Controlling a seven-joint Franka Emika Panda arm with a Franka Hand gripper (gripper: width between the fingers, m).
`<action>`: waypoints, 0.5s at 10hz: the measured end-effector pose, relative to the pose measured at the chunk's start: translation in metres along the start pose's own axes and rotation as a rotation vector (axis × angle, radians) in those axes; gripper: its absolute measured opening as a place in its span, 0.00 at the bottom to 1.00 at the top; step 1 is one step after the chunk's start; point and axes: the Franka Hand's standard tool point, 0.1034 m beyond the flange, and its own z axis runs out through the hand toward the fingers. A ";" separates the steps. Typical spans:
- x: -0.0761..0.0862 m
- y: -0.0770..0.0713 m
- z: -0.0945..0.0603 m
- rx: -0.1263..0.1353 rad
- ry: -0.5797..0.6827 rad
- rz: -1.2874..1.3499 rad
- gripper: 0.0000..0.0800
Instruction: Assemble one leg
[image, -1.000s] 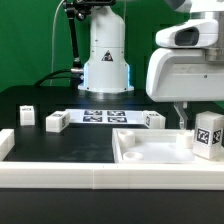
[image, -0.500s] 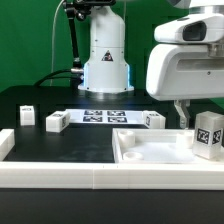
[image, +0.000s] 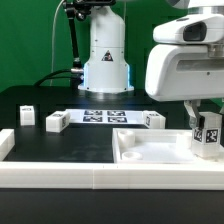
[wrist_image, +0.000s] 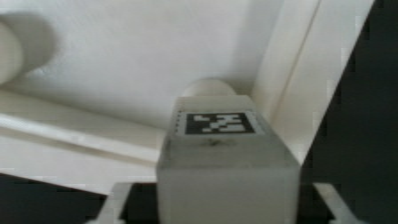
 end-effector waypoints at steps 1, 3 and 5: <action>0.000 0.000 0.000 0.000 0.000 -0.001 0.36; 0.000 -0.002 0.000 0.001 0.010 0.208 0.36; 0.000 -0.001 0.001 0.003 0.011 0.423 0.36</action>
Offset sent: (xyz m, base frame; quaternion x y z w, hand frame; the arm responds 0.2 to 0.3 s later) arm -0.0089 -0.0028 -0.0004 -0.0214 0.0068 0.2837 0.9586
